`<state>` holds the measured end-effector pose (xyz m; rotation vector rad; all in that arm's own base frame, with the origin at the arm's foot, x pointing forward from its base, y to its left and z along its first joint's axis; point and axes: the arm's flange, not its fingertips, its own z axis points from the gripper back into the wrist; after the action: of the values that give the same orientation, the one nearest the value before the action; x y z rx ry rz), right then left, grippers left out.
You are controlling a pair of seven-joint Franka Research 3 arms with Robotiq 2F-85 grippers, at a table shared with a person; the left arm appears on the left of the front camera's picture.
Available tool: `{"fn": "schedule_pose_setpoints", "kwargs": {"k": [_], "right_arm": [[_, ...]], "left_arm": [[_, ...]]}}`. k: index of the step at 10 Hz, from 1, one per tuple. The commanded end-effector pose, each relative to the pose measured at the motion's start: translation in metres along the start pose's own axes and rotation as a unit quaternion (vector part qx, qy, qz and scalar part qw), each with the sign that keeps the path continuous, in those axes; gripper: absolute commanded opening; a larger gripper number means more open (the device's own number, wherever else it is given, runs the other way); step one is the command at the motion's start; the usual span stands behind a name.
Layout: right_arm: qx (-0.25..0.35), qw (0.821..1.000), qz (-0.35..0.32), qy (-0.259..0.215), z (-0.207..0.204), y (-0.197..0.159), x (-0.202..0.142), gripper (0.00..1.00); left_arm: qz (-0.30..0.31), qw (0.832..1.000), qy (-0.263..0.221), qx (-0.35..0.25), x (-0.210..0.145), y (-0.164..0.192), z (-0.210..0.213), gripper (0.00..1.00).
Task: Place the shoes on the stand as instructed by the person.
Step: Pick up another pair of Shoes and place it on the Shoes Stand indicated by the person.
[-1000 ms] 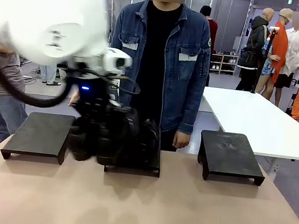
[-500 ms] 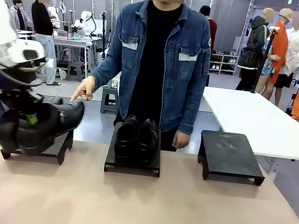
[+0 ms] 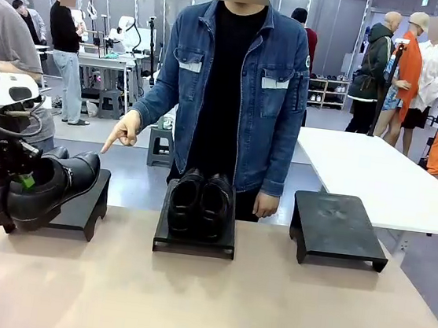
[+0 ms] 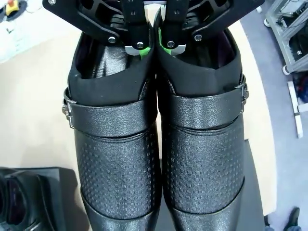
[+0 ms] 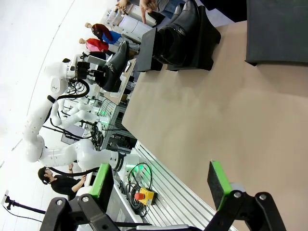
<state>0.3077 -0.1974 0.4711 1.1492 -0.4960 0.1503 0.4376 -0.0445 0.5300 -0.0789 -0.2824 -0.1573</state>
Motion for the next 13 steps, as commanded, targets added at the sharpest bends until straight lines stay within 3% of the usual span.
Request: {"fn": "schedule_pose_setpoints", "kwargs": {"k": [1,6,7,8,13], "right_arm": [[0.004,1.0,0.006,-0.002,0.001,0.001,0.0,1.0],[0.004,1.0,0.006,-0.002,0.001,0.001,0.0,1.0],[0.004,1.0,0.006,-0.002,0.001,0.001,0.0,1.0],[0.004,1.0,0.006,-0.002,0.001,0.001,0.0,1.0],[0.004,1.0,0.006,-0.002,0.001,0.001,0.0,1.0]], "left_arm": [[-0.005,1.0,0.008,0.004,-0.003,-0.001,0.002,0.0],[-0.005,1.0,0.008,0.004,-0.003,-0.001,0.002,0.0],[-0.002,1.0,0.015,-0.001,-0.003,-0.003,-0.007,0.07],[-0.015,1.0,-0.025,0.0,0.008,0.003,-0.009,0.07],[0.001,0.994,-0.084,0.074,0.058,0.039,-0.029,0.07]]}}
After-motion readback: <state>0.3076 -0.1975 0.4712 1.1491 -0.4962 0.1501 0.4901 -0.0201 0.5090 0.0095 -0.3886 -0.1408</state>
